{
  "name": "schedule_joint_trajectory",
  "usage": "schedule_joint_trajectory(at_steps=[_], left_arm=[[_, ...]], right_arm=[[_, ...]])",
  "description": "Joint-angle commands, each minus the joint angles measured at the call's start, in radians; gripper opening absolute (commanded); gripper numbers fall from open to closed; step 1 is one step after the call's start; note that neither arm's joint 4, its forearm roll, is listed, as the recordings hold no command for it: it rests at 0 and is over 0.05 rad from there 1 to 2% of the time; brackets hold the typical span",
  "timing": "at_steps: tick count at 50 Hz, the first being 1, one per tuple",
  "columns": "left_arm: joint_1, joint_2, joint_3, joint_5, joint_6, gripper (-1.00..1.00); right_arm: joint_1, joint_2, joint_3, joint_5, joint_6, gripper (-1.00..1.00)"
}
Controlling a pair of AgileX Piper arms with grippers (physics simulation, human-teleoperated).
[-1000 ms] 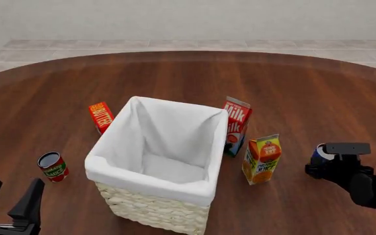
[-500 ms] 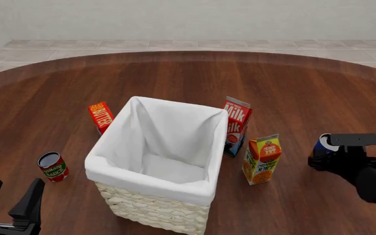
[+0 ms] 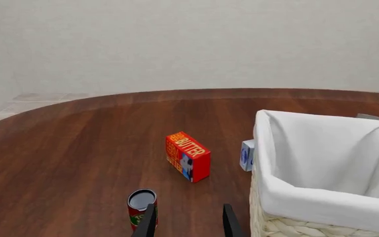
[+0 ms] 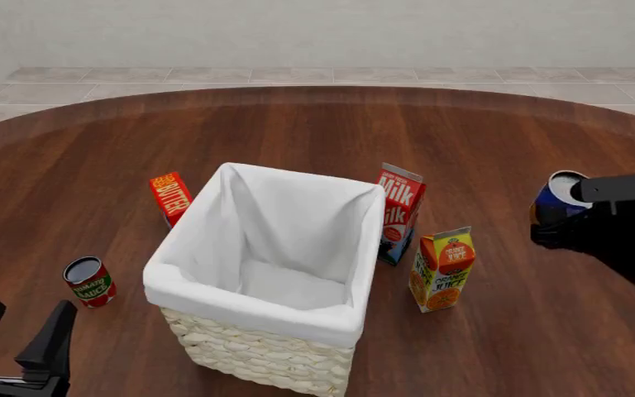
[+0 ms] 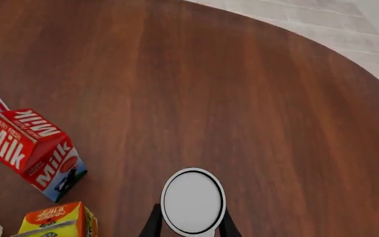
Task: Pick up the alphabet soup and the tomato sauce, and put them in the basket.
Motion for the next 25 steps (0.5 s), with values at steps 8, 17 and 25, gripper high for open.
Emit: schedule_joint_trajectory(at_steps=[8,17,25], left_arm=[[-0.004,-0.007,0.000,0.005,0.000,1.00],[-0.002,-0.013,0.000,0.008,0.000,1.00],[-0.002,-0.002,0.000,0.002,-0.005,1.00]], right_arm=[[0.114,-0.185,-0.149,0.216,0.003,-1.00],[0.204,-0.199,-0.221,0.270,-0.001,-1.00],[0.300,-0.204,-0.308,0.324,-0.022,-1.00]])
